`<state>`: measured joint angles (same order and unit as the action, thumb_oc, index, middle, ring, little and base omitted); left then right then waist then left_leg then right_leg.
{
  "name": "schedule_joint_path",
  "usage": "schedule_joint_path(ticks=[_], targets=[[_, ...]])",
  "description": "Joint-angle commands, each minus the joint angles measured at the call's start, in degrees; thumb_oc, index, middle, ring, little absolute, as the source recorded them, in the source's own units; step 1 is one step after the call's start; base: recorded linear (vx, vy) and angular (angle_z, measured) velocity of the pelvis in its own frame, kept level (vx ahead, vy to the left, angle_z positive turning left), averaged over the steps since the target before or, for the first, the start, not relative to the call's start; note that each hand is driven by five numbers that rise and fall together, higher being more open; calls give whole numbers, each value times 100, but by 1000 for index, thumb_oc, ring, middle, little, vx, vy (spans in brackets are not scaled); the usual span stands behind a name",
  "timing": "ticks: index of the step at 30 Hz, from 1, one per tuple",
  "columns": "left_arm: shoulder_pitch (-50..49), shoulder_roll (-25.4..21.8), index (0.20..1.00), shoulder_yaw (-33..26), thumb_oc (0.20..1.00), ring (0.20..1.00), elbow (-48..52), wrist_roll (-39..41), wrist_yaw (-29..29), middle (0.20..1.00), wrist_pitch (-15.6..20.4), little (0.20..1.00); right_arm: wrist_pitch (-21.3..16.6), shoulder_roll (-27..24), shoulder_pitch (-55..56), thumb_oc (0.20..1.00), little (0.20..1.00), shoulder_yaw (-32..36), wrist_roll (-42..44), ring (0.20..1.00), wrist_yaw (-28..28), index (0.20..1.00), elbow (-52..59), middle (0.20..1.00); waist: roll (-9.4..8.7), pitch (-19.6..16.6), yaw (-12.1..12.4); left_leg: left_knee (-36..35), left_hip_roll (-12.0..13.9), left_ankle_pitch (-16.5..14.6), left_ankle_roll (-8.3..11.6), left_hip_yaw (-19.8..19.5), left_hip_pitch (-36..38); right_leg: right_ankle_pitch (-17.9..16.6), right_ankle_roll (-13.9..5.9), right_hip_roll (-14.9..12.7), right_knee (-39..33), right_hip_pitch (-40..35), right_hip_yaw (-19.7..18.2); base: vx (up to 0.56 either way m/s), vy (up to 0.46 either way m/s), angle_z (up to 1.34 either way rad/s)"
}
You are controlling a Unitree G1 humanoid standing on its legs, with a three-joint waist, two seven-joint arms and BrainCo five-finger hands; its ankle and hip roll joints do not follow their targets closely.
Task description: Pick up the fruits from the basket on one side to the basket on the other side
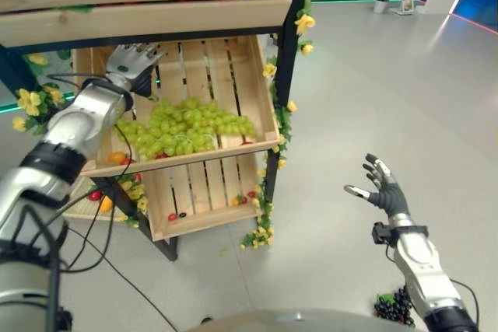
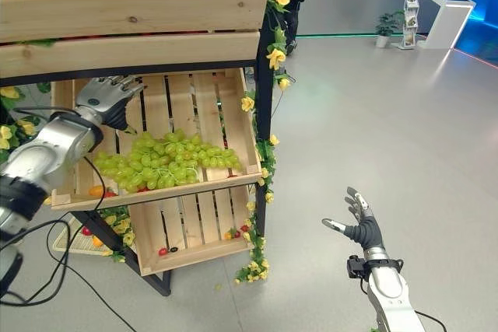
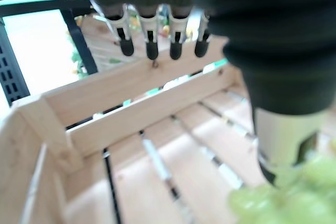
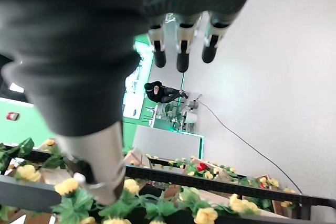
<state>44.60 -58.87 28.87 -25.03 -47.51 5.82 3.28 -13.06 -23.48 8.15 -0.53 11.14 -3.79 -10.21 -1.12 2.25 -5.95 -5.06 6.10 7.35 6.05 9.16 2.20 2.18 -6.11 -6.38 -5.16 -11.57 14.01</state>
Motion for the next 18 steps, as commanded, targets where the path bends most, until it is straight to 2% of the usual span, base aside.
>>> schedule_joint_path(ticks=[1, 2, 4, 7, 10, 11, 16, 18], targets=[[-522, -503, 1000, -1074, 1000, 1000, 356, 263, 448, 1000, 116, 1000, -247, -67, -159, 1000, 1000, 380, -108, 1000, 56, 1000, 395, 1000, -54, -43, 116, 402, -181, -875, -260, -2, 191, 272, -248, -127, 493, 465, 92, 0, 0, 0], [-744, -514, 1000, -1238, 1000, 1000, 562, 331, 434, 1000, 155, 1000, -239, -37, -127, 1000, 1000, 444, -126, 1000, 50, 1000, 394, 1000, -70, -33, 150, 396, -181, -875, -260, -15, 189, 273, -243, -125, 487, 465, 95, 0, 0, 0], [-1483, -506, 1000, -1930, 1000, 1000, 942, 411, 443, 1000, 153, 1000, -222, 9, -62, 1000, 1000, 477, -145, 1000, 69, 1000, 409, 1000, -61, -40, 174, 379, -178, -867, -256, -23, 190, 271, -228, -117, 465, 459, 97, 0, 0, 0], [-2167, -388, 1000, -2492, 1000, 1000, 1481, 466, 439, 1000, 231, 1000, -207, 80, -12, 1000, 1000, 546, -174, 1000, 73, 1000, 407, 1000, -78, -35, 237, 360, -178, -857, -253, -57, 186, 264, -212, -104, 436, 451, 102, 0, 0, 0], [-3667, 23, 1000, -3724, 1000, 1000, 2662, 435, 582, 1000, 437, 1000, -192, 205, 61, 1000, 1000, 725, -193, 1000, 97, 1000, 473, 1000, -117, -21, 387, 313, -170, -811, -234, -129, 151, 257, -161, -85, 384, 449, 156, 3, -10, 4], [-3798, 46, 1000, -3842, 1000, 1000, 2742, 433, 556, 1000, 441, 1000, -189, 189, 62, 1000, 1000, 694, -194, 1000, 102, 1000, 480, 1000, -106, -31, 355, 313, -169, -810, -233, -125, 152, 256, -159, -84, 382, 449, 152, -5, -11, 12], [-5226, 757, 1000, -4763, 1000, 1000, 3757, 910, 631, 1000, 887, 1000, -250, 250, 36, 1000, 1000, 830, -121, 1000, 100, 1000, 582, 1000, -122, 10, 494, 288, -193, -769, -244, -227, 53, 183, -137, -89, 303, 480, 206, -21, 0, 12], [-5451, 878, 1000, -4863, 1000, 1000, 3773, 995, 662, 1000, 952, 1000, -272, 244, 40, 1000, 1000, 826, -112, 1000, 100, 1000, 594, 1000, -123, 10, 489, 291, -196, -765, -247, -246, 36, 176, -132, -90, 293, 484, 217, -14, 5, 9]])
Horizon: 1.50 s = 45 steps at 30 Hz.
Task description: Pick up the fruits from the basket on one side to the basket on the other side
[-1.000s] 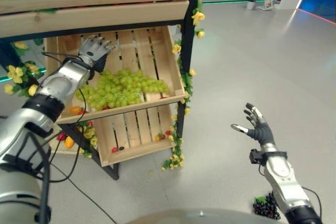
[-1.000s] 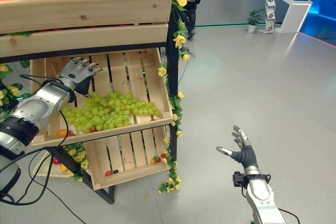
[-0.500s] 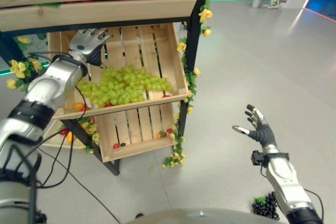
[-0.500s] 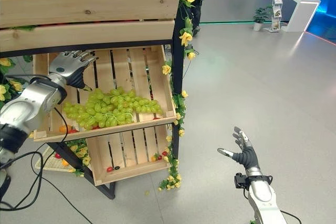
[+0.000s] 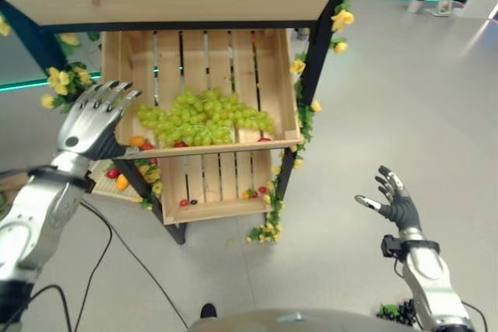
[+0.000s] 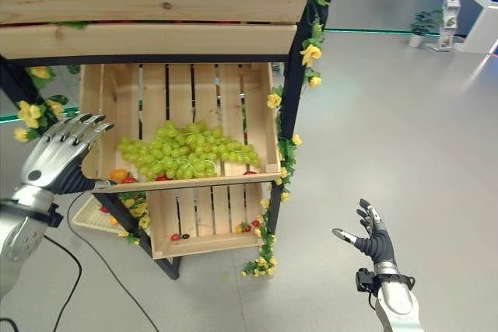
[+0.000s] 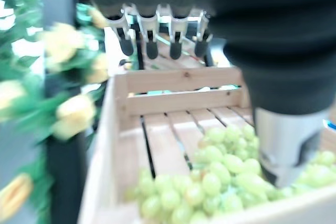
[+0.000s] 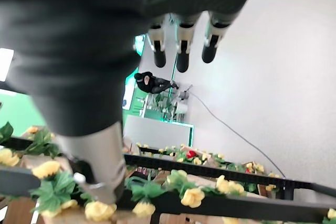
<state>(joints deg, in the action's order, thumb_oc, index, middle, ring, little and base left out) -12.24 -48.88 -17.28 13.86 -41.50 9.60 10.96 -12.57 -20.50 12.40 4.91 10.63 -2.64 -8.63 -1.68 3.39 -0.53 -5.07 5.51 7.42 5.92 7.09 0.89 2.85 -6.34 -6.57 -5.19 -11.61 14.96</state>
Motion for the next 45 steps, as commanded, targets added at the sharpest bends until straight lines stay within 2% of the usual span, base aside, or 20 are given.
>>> schedule_joint_path(ticks=[1, 2, 3, 4, 6, 8, 10, 11, 12, 13, 14, 21, 31, 35, 37, 40, 42, 43, 44, 45], targets=[[77, 0, 1000, -276, 1000, 1000, -75, 496, 315, 1000, 263, 1000, -345, -38, -389, 1000, 1000, 307, -42, 1000, -15, 1000, 451, 1000, -76, -82, -14, 297, -142, -767, -234, -66, 141, 111, -104, -72, 296, 494, 135, -18, 4, 23], [-76, 52, 1000, -337, 1000, 1000, -33, 527, 351, 1000, 318, 1000, -369, -52, -379, 1000, 1000, 315, -37, 1000, -29, 1000, 464, 1000, -73, -75, 8, 308, -148, -761, -233, -91, 120, 109, -101, -73, 298, 499, 160, -30, -3, 24], [-214, 313, 1000, -275, 1000, 1000, -18, 947, 396, 1000, 546, 1000, -427, -13, -375, 1000, 1000, 319, 4, 1000, -40, 1000, 537, 1000, -97, -46, 46, 322, -153, -743, -231, -141, 78, 114, -89, -74, 320, 515, 188, -21, -6, 18], [-219, 317, 1000, -279, 1000, 1000, -20, 969, 389, 1000, 559, 1000, -428, -23, -369, 1000, 1000, 320, 6, 1000, -39, 1000, 539, 1000, -88, -51, 39, 325, -153, -742, -231, -149, 72, 117, -89, -75, 324, 518, 195, -22, -18, 11], [-161, 756, 1000, -89, 1000, 1000, -286, 2174, 199, 1000, 849, 1000, -473, -5, -341, 1000, 1000, 376, 89, 1000, -46, 1000, 632, 1000, -99, -16, 62, 338, -164, -709, -226, -221, 18, 126, -81, -81, 349, 522, 261, -35, -12, 20], [65, 1364, 1000, 46, 1000, 1000, -773, 3946, -184, 1000, 1021, 1000, -505, 30, -351, 1000, 1000, 406, 182, 1000, -30, 1000, 646, 1000, -94, 4, 91, 340, -176, -678, -222, -301, -32, 113, -72, -101, 335, 527, 337, -50, -2, 19], [98, 2060, 1000, 94, 1000, 1000, -1166, 5385, -788, 1000, 959, 1000, -497, 104, -308, 1000, 1000, 434, 174, 1000, 63, 1000, 624, 1000, -103, 4, 110, 349, -180, -694, -229, -349, -41, 132, -62, -114, 337, 510, 380, -28, 0, 19], [74, 2289, 1000, 170, 1000, 1000, -1338, 5797, -1021, 1000, 879, 1000, -491, 108, -308, 1000, 1000, 450, 139, 1000, 83, 1000, 574, 1000, -89, 3, 107, 356, -183, -671, -240, -371, -70, 107, -52, -121, 331, 520, 407, -13, 0, 22], [75, 2289, 1000, 169, 1000, 1000, -1339, 5799, -1023, 1000, 880, 1000, -491, 107, -309, 1000, 1000, 450, 139, 1000, 83, 1000, 573, 1000, -89, -4, 104, 356, -184, -668, -241, -374, -79, 104, -52, -121, 329, 527, 410, -31, 4, 20], [-42, 2741, 1000, 307, 1000, 1000, -1408, 6634, -1460, 1000, 719, 1000, -466, 168, -312, 1000, 1000, 506, 82, 1000, 121, 1000, 536, 1000, -85, 0, 115, 361, -197, -667, -252, -404, -92, 110, -33, -120, 323, 518, 437, -13, -1, 9], [-74, 2832, 1000, 395, 1000, 1000, -1467, 6852, -1619, 1000, 663, 1000, -460, 186, -333, 1000, 1000, 518, 58, 1000, 125, 1000, 519, 1000, -84, -7, 112, 364, -198, -667, -255, -418, -101, 115, -29, -117, 322, 520, 440, -15, 0, 6], [-243, 3172, 1000, 763, 1000, 1000, -1523, 7465, -1941, 1000, 507, 1000, -457, 264, -487, 1000, 1000, 527, 100, 1000, 109, 1000, 514, 1000, -86, -4, 134, 426, -182, -683, -250, -472, -128, 176, 3, -108, 368, 491, 527, -4, -4, 3], [-153, 3181, 1000, 929, 1000, 1000, -1633, 7199, -1684, 1000, 623, 1000, -499, 287, -590, 1000, 1000, 498, 131, 1000, -15, 1000, 543, 1000, -83, 0, 138, 461, -165, -686, -238, -503, -139, 234, 15, -93, 425, 482, 591, 0, 0, 0], [-78, 3198, 1000, 897, 1000, 1000, -1684, 7096, -1467, 1000, 704, 1000, -473, 282, -630, 1000, 1000, 440, 126, 1000, -52, 1000, 526, 1000, -70, 41, 120, 556, -131, -741, -261, -479, -128, 340, 44, -95, 703, 580, 520, -10, -10, 0], [-98, 3195, 1000, 865, 1000, 1000, -1669, 7092, -1444, 1000, 730, 1000, -461, 273, -649, 1000, 1000, 413, 143, 1000, -38, 1000, 503, 1000, -72, 68, 128, 648, -119, -779, -262, -468, -144, 399, 61, -95, 820, 623, 497, -41, -50, -1], [-205, 3184, 1000, 785, 1000, 1000, -1581, 7052, -1423, 1000, 798, 1000, -430, 155, -720, 1000, 1000, 343, 131, 1000, 54, 1000, 565, 1000, -77, 224, 245, 1208, -73, -875, -220, -549, -369, 578, 176, -13, 1014, 717, 389, -86, -125, -5], [-244, 3144, 1000, 782, 1000, 1000, -1514, 7034, -1413, 1000, 832, 1000, -468, 78, -747, 1000, 1000, 346, 210, 1000, 48, 1000, 595, 1000, -57, 391, 366, 1266, -50, -664, -108, -663, -605, 551, 256, 76, 919, 773, 421, -217, -153, 0], [-190, 3125, 1000, 802, 1000, 1000, -1503, 6973, -1350, 1000, 870, 1000, -509, 4, -801, 1000, 1000, 344, 206, 1000, 2, 1000, 646, 1000, 15, 465, 454, 1055, 33, -198, 127, -843, -815, 502, 275, 163, 731, 842, 550, -320, -100, 4], [-115, 3138, 1000, 823, 1000, 1000, -1477, 6964, -1290, 1000, 882, 1000, -505, -53, -818, 1000, 1000, 360, 211, 1000, -38, 1000, 712, 1000, 34, 498, 481, 852, 52, 14, 290, -1007, -952, 459, 286, 164, 651, 972, 620, -327, -55, 7], [-48, 3160, 1000, 854, 1000, 1000, -1510, 6984, -1253, 1000, 874, 1000, -520, -95, -837, 1000, 1000, 358, 192, 1000, -86, 1000, 731, 1000, 9, 508, 493, 740, 52, -26, 322, -1066, -936, 432, 281, 99, 636, 1087, 695, -315, -38, 37]])
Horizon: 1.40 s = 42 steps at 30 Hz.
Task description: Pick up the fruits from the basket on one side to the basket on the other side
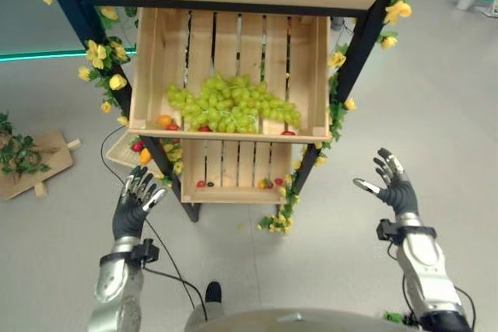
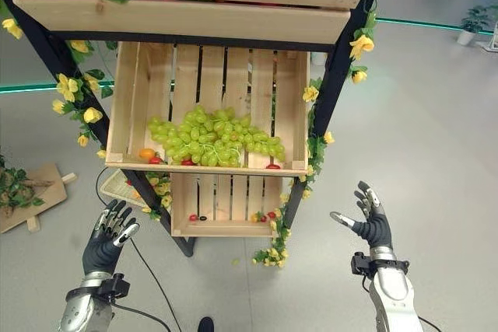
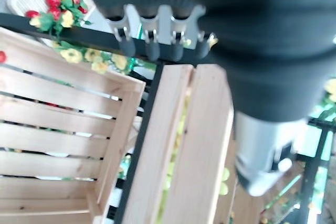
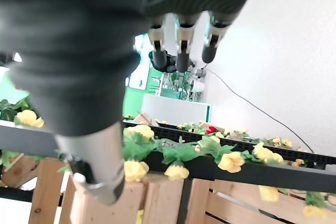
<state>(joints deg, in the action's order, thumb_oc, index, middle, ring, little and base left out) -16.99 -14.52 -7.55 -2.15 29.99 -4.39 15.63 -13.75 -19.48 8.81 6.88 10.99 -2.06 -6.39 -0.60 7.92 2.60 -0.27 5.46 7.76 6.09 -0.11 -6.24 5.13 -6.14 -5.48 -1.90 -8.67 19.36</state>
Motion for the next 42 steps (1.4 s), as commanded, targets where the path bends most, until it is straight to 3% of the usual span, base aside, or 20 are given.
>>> schedule_joint_path(ticks=[1, 3, 6, 8, 9, 10, 13, 15, 16, 17, 19, 20, 21, 23, 26, 28, 30, 33, 37, 42], targets=[[479, -270, 1000, -106, 1000, 1000, 77, -174, 149, 1000, 420, 1000, -388, -241, -516, 1000, 1000, 170, 145, 1000, -136, 1000, 538, 1000, -131, 34, 153, 311, -26, -184, 277, -508, -214, 99, 238, -81, 296, 993, 331, -304, -76, 46], [535, -231, 1000, -45, 1000, 1000, 29, -223, 160, 1000, 427, 1000, -379, -278, -496, 1000, 1000, 161, 178, 1000, -117, 1000, 517, 1000, -199, -69, -25, 808, -134, -666, 80, -248, -16, -83, 219, -172, 232, 1194, 440, -299, -84, 67], [561, -116, 1000, 75, 1000, 1000, 4, -281, 132, 1000, 489, 1000, -391, -302, -503, 1000, 1000, 48, 196, 1000, -71, 1000, 490, 1000, -153, -96, -186, 1749, -440, -1441, -63, -266, 535, -275, 229, -287, 188, 1245, 437, -210, 29, 39], [677, -59, 1000, 164, 1000, 1000, 3, -293, 214, 1000, 522, 1000, -401, -277, -416, 1000, 1000, 40, 217, 1000, -51, 1000, 531, 1000, -64, -79, -351, 2083, -579, -1663, -72, -279, 948, -464, 206, -327, 185, 1327, 444, -246, 148, -5], [720, -84, 1000, 194, 1000, 1000, 4, -331, 245, 1000, 542, 1000, -398, -286, -384, 1000, 1000, 58, 208, 1000, -66, 1000, 544, 1000, -24, -75, -419, 2033, -590, -1767, -92, -265, 1079, -519, 180, -349, 197, 1384, 446, -359, 281, 73], [817, -144, 1000, 315, 1000, 1000, 62, -435, 308, 1000, 589, 1000, -413, -250, -336, 1000, 1000, 103, 213, 1000, -117, 1000, 563, 1000, 41, -103, -614, 1546, -578, -2136, -241, -62, 1375, -711, 34, -506, 227, 1638, 456, -258, 220, 59], [887, -272, 1000, 451, 1000, 1000, 148, -650, 388, 1000, 568, 1000, -401, -217, -302, 1000, 1000, 213, 174, 1000, -205, 1000, 576, 1000, 7, -44, -665, 1188, -627, -2227, -366, 104, 1290, -876, -77, -641, 245, 1771, 433, -282, 238, 45], [850, -321, 1000, 477, 1000, 1000, 195, -759, 418, 1000, 593, 1000, -375, -139, -328, 1000, 1000, 150, 123, 1000, -205, 1000, 548, 1000, -60, 69, -626, 1024, -820, -2327, -544, 128, 1276, -1000, -227, -776, 305, 1949, 296, -269, 231, 2], [852, -323, 1000, 476, 1000, 1000, 194, -760, 420, 1000, 594, 1000, -376, -137, -330, 1000, 1000, 149, 122, 1000, -206, 1000, 547, 1000, -68, 71, -617, 1020, -828, -2322, -549, 138, 1279, -1003, -230, -782, 309, 1956, 283, -340, 285, -78], [807, -337, 1000, 414, 1000, 1000, 186, -937, 486, 1000, 604, 1000, -331, -48, -305, 1000, 1000, 95, -53, 1000, -190, 1000, 511, 1000, -151, 184, -619, 878, -1032, -2199, -649, 169, 1224, -1266, -387, -915, 265, 2128, 17, -354, 258, -70], [834, -418, 1000, 379, 1000, 1000, 121, -1061, 568, 1000, 603, 1000, -292, 21, -317, 1000, 1000, 37, -82, 1000, -140, 1000, 489, 1000, -85, 229, -667, 852, -978, -2062, -703, 163, 1083, -988, -404, -766, 557, 2228, -662, -440, 259, -32], [905, -503, 1000, 392, 1000, 1000, 29, -988, 534, 1000, 594, 1000, -272, 22, -305, 1000, 1000, 50, -104, 1000, -101, 1000, 417, 1000, -74, 223, -640, 855, -1032, -1947, -810, 145, 957, -727, -332, -541, 1051, 2221, -1073, -309, 145, -31], [910, -506, 1000, 392, 1000, 1000, 26, -988, 533, 1000, 596, 1000, -272, 25, -308, 1000, 1000, 51, -104, 1000, -100, 1000, 416, 1000, -91, 217, -638, 850, -1049, -1923, -812, 150, 939, -745, -332, -557, 1045, 2239, -1082, -303, 136, -46], [824, -483, 1000, 372, 1000, 1000, 79, -1149, 585, 1000, 530, 1000, -261, 38, -340, 1000, 1000, -2, -88, 1000, -138, 1000, 354, 1000, -34, 92, -464, 824, -1030, -1766, -896, 245, 766, -346, -171, -568, 1512, 1980, -575, -206, 84, -52], [766, -450, 1000, 335, 1000, 1000, 40, -1113, 598, 1000, 549, 1000, -259, 31, -354, 1000, 1000, -55, -94, 1000, -70, 1000, 302, 1000, -15, -95, -318, 628, -1008, -1613, -953, 300, 718, 161, -157, -299, 2096, 1559, -628, -125, 8, -30], [763, -434, 1000, 348, 1000, 1000, 65, -1046, 607, 1000, 544, 1000, -256, 14, -353, 1000, 1000, -46, -96, 1000, -58, 1000, 327, 1000, -49, -195, -234, 605, -1018, -1534, -922, 322, 642, 285, -180, -181, 2121, 1273, -674, -101, -97, -14], [761, -436, 1000, 379, 1000, 1000, 109, -1059, 630, 1000, 532, 1000, -261, 12, -406, 1000, 1000, -71, -51, 1000, -80, 1000, 288, 1000, -114, -274, -124, 592, -1050, -1465, -870, 324, 507, 298, -171, -195, 1497, 952, -648, -167, -185, -19], [827, -400, 1000, 317, 1000, 1000, 115, -1006, 756, 1000, 587, 1000, -273, -108, -605, 1000, 1000, -194, 37, 1000, -71, 1000, 446, 1000, -66, -288, -1, 632, -837, -1351, -735, 579, 281, 178, -138, -174, 748, 820, -576, -138, -179, -36], [1024, -463, 1000, 437, 1000, 1000, 44, -1076, 784, 1000, 580, 1000, -298, -206, -504, 1000, 1000, -4, 186, 1000, -64, 1000, 569, 1000, -101, -55, -60, 904, -719, -1264, -580, 510, -32, 333, 48, -79, 782, 864, -491, -112, -157, -37], [1082, -399, 1000, 478, 1000, 1000, 15, -1081, 779, 1000, 584, 1000, -319, -222, -481, 1000, 1000, 69, 200, 1000, -108, 1000, 433, 1000, -125, -53, -144, 763, -653, -1139, -503, 432, 51, 287, 83, 48, 554, 715, -372, -35, -104, 15]])
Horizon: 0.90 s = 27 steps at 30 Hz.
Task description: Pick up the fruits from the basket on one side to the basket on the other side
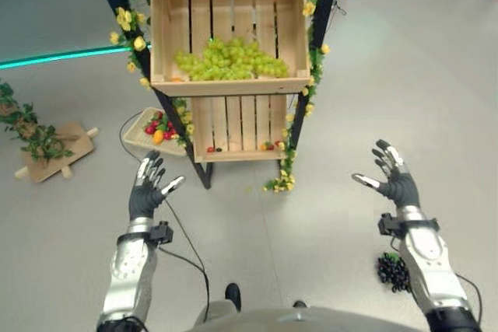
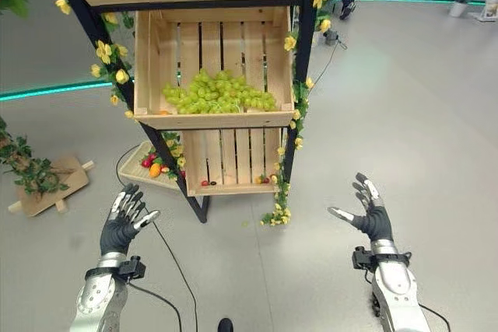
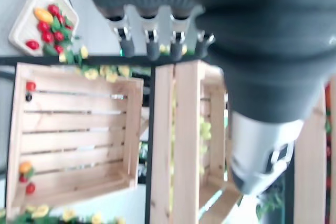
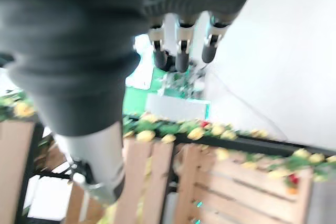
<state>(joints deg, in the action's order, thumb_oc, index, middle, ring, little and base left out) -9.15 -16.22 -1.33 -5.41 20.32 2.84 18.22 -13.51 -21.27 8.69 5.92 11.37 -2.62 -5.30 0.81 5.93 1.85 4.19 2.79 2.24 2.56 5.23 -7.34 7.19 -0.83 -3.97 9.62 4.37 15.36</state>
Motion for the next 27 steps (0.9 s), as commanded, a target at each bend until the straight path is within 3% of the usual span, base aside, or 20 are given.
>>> schedule_joint_path(ticks=[1, 7, 11, 12, 13, 14, 15, 19, 21, 22, 23, 24, 25, 27], targets=[[322, -227, 1000, -135, 1000, 1000, 306, -111, 88, 1000, 331, 1000, -361, -52, -481, 1000, 1000, 165, 161, 1000, -82, 1000, 296, 1000, -269, 125, -90, 274, -375, -548, -129, -101, 168, 61, -453, -81, -670, -618, -1, -10, -52, 12], [349, -302, 1000, -88, 1000, 1000, 308, -345, 184, 1000, 336, 1000, -410, -91, -415, 1000, 1000, 190, 182, 1000, -30, 1000, 488, 1000, -242, 95, -384, 198, -227, -535, -85, 123, 340, 96, -369, 12, -553, -590, -202, -14, -39, -1], [309, -353, 1000, -99, 1000, 1000, 283, -494, 290, 1000, 343, 1000, -449, -89, -442, 1000, 1000, 218, 199, 1000, -106, 1000, 509, 1000, -212, 158, -662, 225, -65, -603, -110, 660, 487, 37, -389, 56, -239, -269, -554, -45, -66, -62], [312, -397, 1000, -73, 1000, 1000, 253, -417, 300, 1000, 353, 1000, -461, -68, -562, 1000, 1000, 143, 250, 1000, -174, 1000, 377, 1000, -133, 225, -686, 209, 115, -642, -85, 1072, 603, -11, -437, -107, 19, 22, -196, -85, -94, -116], [320, -398, 1000, -76, 1000, 1000, 249, -416, 300, 1000, 356, 1000, -461, -68, -570, 1000, 1000, 143, 249, 1000, -176, 1000, 375, 1000, -136, 217, -669, 201, 116, -623, -87, 1093, 587, -28, -432, -105, 24, 54, -215, -44, -202, -198], [257, -447, 1000, -39, 1000, 1000, 318, -403, 236, 1000, 310, 1000, -428, -45, -701, 1000, 1000, 22, 149, 1000, -249, 1000, 290, 1000, -59, 243, -584, 193, 409, -783, 18, 1578, 806, 120, -514, -445, 281, 107, 752, 9, -135, -218], [257, -448, 1000, -45, 1000, 1000, 316, -401, 233, 1000, 313, 1000, -428, -43, -708, 1000, 1000, 14, 143, 1000, -255, 1000, 286, 1000, -63, 245, -580, 187, 407, -781, 18, 1588, 811, 128, -514, -449, 302, 120, 741, 51, -278, -269], [382, -392, 1000, 189, 1000, 1000, 25, -402, 93, 1000, 273, 1000, -482, 55, -321, 1000, 1000, 263, 175, 1000, -335, 1000, 219, 1000, -226, 191, -1047, 1274, 759, -1058, -54, 1811, 694, 276, -326, -40, 44, 30, -250, 136, -359, -114], [531, -322, 1000, 354, 1000, 1000, -122, -357, 73, 1000, 275, 1000, -551, 58, -205, 1000, 1000, 358, 334, 1000, -360, 1000, 269, 1000, -252, 246, -1140, 2290, 1119, -716, 129, 1641, 490, 272, -94, 317, -287, -295, -612, 140, -445, -77], [581, -341, 1000, 404, 1000, 1000, -111, -436, 102, 1000, 260, 1000, -583, 39, -196, 1000, 1000, 368, 393, 1000, -368, 1000, 310, 1000, -349, 286, -1173, 2764, 1118, -473, 80, 1495, 415, 132, 55, 421, -400, -341, -795, 70, -375, -110], [592, -352, 1000, 439, 1000, 1000, -105, -430, 105, 1000, 274, 1000, -570, 14, -166, 1000, 1000, 346, 433, 1000, -358, 1000, 336, 1000, -382, 341, -1126, 3034, 1106, -482, 84, 1393, 299, 121, 113, 503, -430, -431, -1004, 34, -284, -112], [561, -358, 1000, 453, 1000, 1000, -45, -459, 143, 1000, 279, 1000, -561, -10, -176, 1000, 1000, 313, 435, 1000, -370, 1000, 345, 1000, -411, 388, -1054, 3249, 783, -497, 73, 974, 197, 105, 158, 574, -454, -522, -1271, 120, -210, -192], [551, -301, 1000, 482, 1000, 1000, -11, -410, 163, 1000, 288, 1000, -543, -21, -134, 1000, 1000, 256, 386, 1000, -387, 1000, 325, 1000, -460, 393, -1016, 3179, 278, -642, -15, 581, -110, 31, 138, 683, -579, -691, -1729, 91, -155, -191], [549, -315, 1000, 466, 1000, 1000, -15, -429, 182, 1000, 294, 1000, -546, -11, -106, 1000, 1000, 253, 388, 1000, -386, 1000, 313, 1000, -477, 390, -1008, 3058, 168, -708, -64, 424, -261, 25, 115, 722, -606, -753, -1914, 108, -72, -185]])
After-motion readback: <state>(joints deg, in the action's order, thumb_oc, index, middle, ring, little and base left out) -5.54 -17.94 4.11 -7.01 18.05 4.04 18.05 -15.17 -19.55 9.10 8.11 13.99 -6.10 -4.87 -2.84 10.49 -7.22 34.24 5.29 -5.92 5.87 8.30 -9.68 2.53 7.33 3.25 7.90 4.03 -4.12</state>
